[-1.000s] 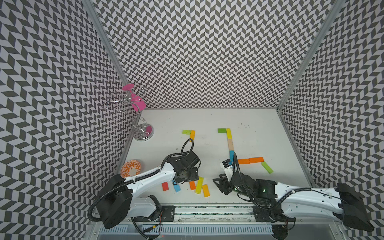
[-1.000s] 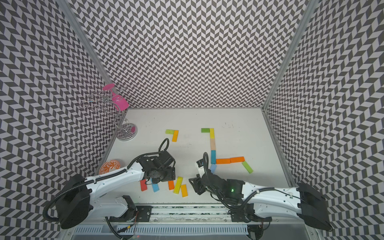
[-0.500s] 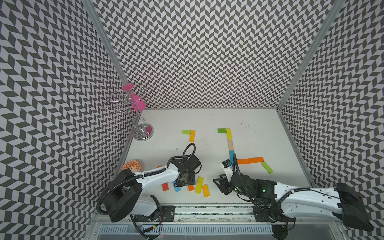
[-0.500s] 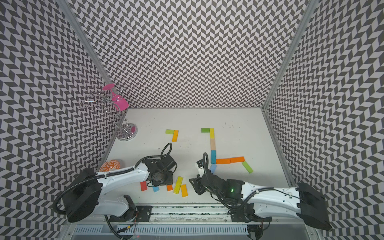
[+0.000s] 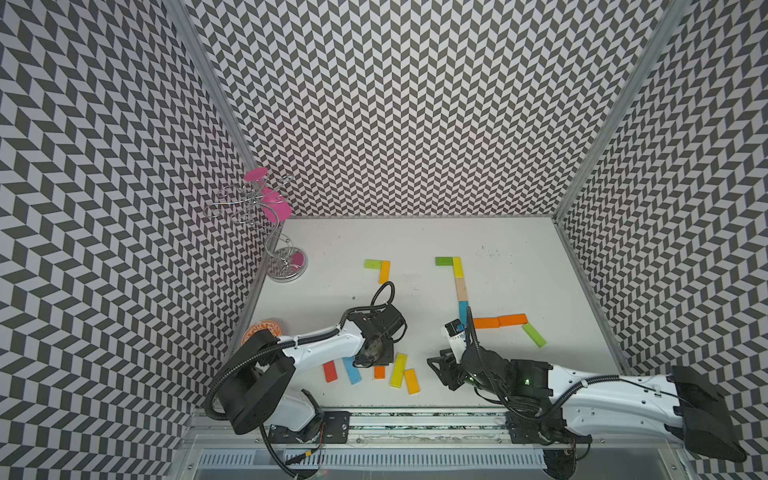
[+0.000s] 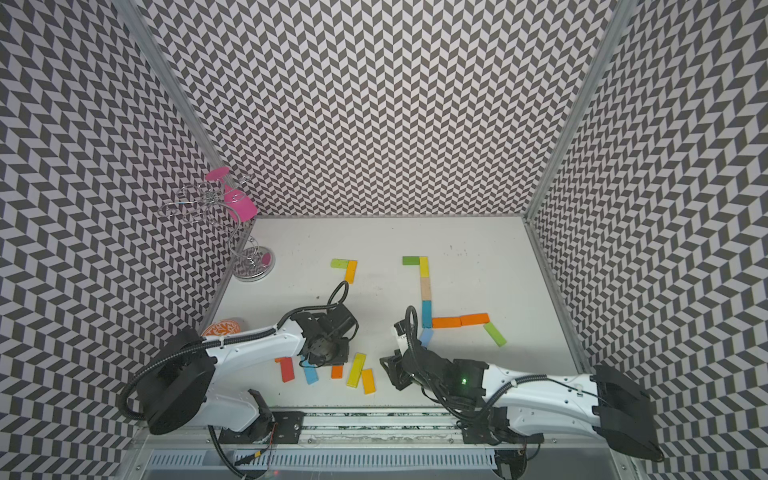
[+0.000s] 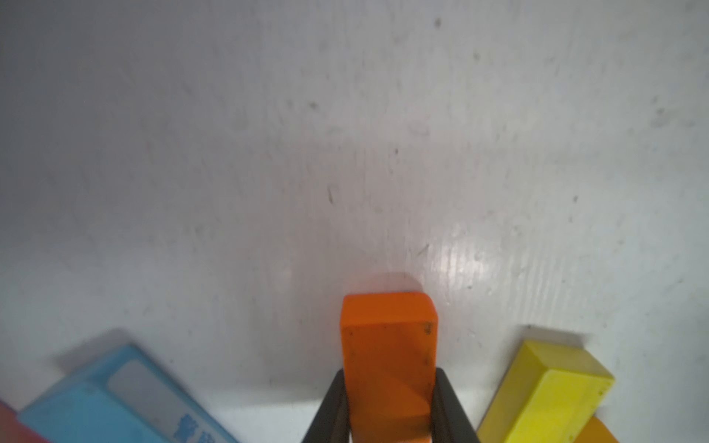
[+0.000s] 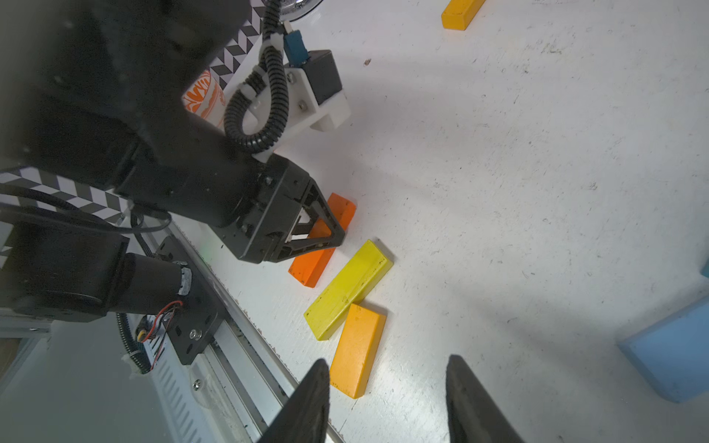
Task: Assemble a giraffe with building blocks
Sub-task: Assemble the building block at the center of the board.
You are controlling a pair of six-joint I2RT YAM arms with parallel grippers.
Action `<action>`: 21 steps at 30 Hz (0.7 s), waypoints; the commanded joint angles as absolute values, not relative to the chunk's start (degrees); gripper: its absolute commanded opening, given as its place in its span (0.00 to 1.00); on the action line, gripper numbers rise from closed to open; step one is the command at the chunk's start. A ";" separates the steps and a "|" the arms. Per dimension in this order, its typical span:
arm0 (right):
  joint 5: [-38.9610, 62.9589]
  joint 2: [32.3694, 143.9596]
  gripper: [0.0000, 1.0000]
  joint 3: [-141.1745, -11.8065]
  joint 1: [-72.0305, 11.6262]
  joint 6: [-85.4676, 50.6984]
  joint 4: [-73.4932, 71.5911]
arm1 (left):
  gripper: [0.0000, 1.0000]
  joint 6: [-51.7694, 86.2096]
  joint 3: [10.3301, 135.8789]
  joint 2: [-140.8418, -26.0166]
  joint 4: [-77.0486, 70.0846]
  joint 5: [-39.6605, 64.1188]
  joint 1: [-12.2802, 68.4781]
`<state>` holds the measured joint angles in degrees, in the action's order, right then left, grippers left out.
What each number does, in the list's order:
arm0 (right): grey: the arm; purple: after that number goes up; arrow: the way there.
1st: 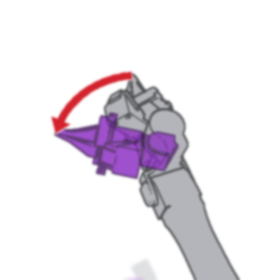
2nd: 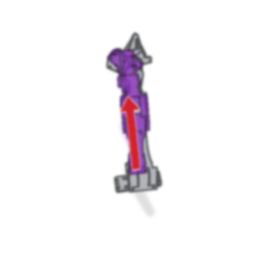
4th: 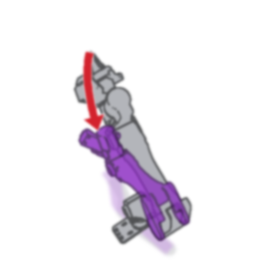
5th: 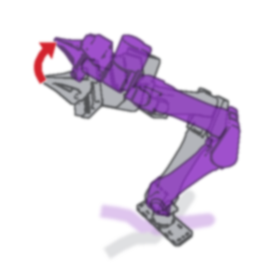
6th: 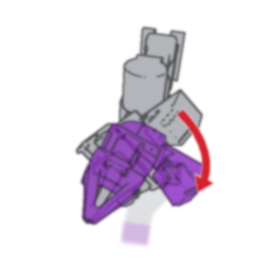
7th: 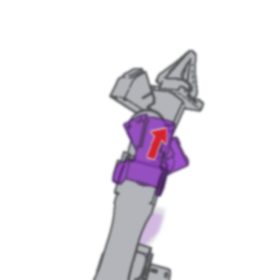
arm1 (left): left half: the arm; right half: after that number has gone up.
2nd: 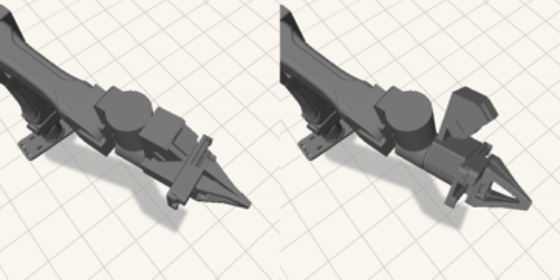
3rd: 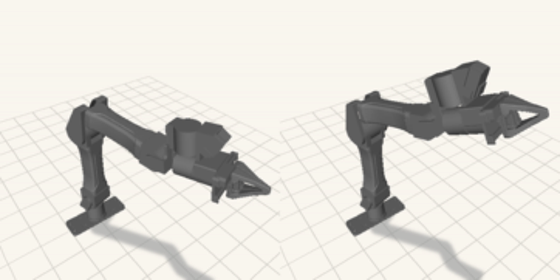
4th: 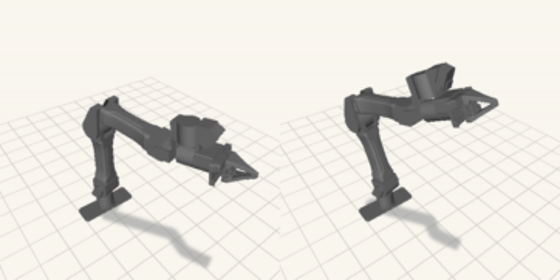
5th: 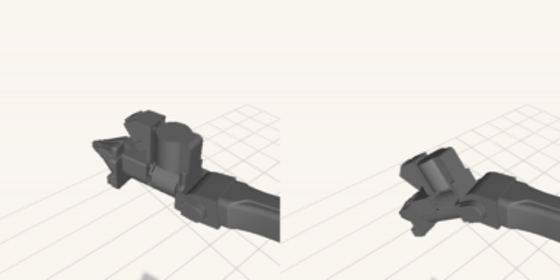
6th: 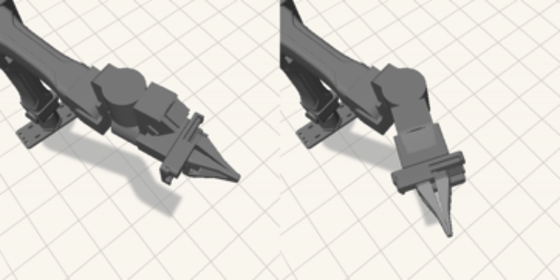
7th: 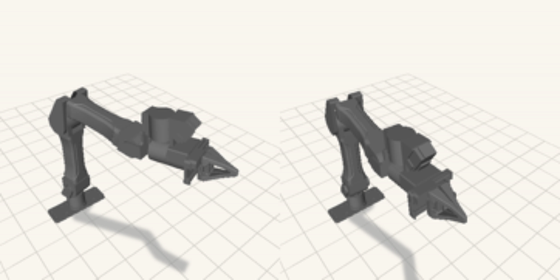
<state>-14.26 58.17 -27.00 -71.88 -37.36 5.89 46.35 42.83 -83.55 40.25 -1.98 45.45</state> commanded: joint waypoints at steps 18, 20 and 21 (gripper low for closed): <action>-18.46 61.67 0.48 -29.39 -71.85 -35.97 1.10 | 0.45 28.04 68.28 -107.87 40.31 -8.71 30.16; -18.46 62.09 0.48 -30.03 -71.72 -35.70 1.53 | 0.66 28.00 69.50 -107.96 41.58 -8.64 30.31; -18.46 62.24 0.48 -30.29 -71.72 -35.60 1.75 | 0.69 27.96 69.50 -107.58 41.88 -8.46 30.60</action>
